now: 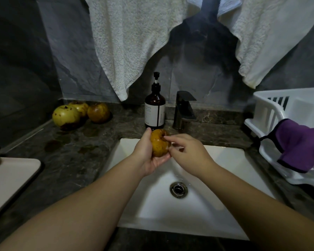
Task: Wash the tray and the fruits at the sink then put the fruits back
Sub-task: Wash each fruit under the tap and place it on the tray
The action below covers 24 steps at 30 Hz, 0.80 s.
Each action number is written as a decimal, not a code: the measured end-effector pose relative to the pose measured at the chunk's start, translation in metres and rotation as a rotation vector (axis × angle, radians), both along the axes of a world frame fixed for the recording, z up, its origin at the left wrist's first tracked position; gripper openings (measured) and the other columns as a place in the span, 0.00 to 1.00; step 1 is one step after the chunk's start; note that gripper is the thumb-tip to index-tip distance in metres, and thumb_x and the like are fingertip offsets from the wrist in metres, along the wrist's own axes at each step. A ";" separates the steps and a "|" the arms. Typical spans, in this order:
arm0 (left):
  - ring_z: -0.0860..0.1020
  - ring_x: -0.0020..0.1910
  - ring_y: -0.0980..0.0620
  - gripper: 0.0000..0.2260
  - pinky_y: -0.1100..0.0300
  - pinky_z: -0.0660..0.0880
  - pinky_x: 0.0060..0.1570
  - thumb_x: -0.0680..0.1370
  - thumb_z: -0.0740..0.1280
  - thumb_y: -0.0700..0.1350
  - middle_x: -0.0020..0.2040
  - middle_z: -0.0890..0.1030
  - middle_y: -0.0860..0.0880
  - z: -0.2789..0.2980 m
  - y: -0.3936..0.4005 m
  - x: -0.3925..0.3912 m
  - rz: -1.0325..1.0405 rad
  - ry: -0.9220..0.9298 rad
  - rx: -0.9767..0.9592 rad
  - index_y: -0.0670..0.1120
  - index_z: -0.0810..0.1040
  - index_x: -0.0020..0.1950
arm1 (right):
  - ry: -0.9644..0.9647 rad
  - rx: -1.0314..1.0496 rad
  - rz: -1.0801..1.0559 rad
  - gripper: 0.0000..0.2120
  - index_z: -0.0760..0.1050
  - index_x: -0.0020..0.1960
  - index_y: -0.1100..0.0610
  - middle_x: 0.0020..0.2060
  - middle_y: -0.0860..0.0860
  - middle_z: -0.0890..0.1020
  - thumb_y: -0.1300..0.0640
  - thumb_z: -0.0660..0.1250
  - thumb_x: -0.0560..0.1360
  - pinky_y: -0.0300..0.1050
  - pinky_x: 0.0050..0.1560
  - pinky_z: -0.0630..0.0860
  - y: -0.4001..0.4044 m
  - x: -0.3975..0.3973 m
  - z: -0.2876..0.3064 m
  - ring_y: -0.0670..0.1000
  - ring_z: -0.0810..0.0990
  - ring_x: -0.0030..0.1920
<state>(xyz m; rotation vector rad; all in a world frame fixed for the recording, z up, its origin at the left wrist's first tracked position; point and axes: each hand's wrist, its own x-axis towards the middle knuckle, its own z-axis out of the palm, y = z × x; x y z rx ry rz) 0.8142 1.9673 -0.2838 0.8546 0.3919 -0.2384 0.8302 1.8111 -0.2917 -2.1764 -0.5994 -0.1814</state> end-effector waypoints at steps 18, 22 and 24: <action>0.85 0.54 0.39 0.27 0.47 0.85 0.41 0.80 0.67 0.65 0.63 0.81 0.38 -0.003 -0.007 0.003 -0.026 -0.013 0.182 0.51 0.73 0.72 | 0.085 0.028 -0.071 0.15 0.74 0.48 0.39 0.54 0.42 0.73 0.61 0.67 0.75 0.38 0.43 0.72 0.000 0.002 0.004 0.44 0.77 0.47; 0.86 0.55 0.38 0.28 0.44 0.85 0.48 0.81 0.65 0.65 0.63 0.81 0.36 -0.002 -0.007 0.002 -0.040 -0.013 0.133 0.49 0.71 0.74 | 0.080 0.046 -0.035 0.20 0.73 0.52 0.34 0.55 0.38 0.72 0.61 0.68 0.75 0.37 0.48 0.74 -0.001 0.000 0.004 0.43 0.77 0.50; 0.85 0.56 0.37 0.27 0.45 0.86 0.46 0.81 0.65 0.64 0.63 0.81 0.36 0.000 -0.006 0.002 -0.013 -0.020 0.122 0.49 0.70 0.74 | 0.074 0.042 -0.031 0.20 0.73 0.51 0.35 0.54 0.36 0.72 0.62 0.67 0.76 0.35 0.46 0.72 0.000 0.001 0.004 0.42 0.77 0.50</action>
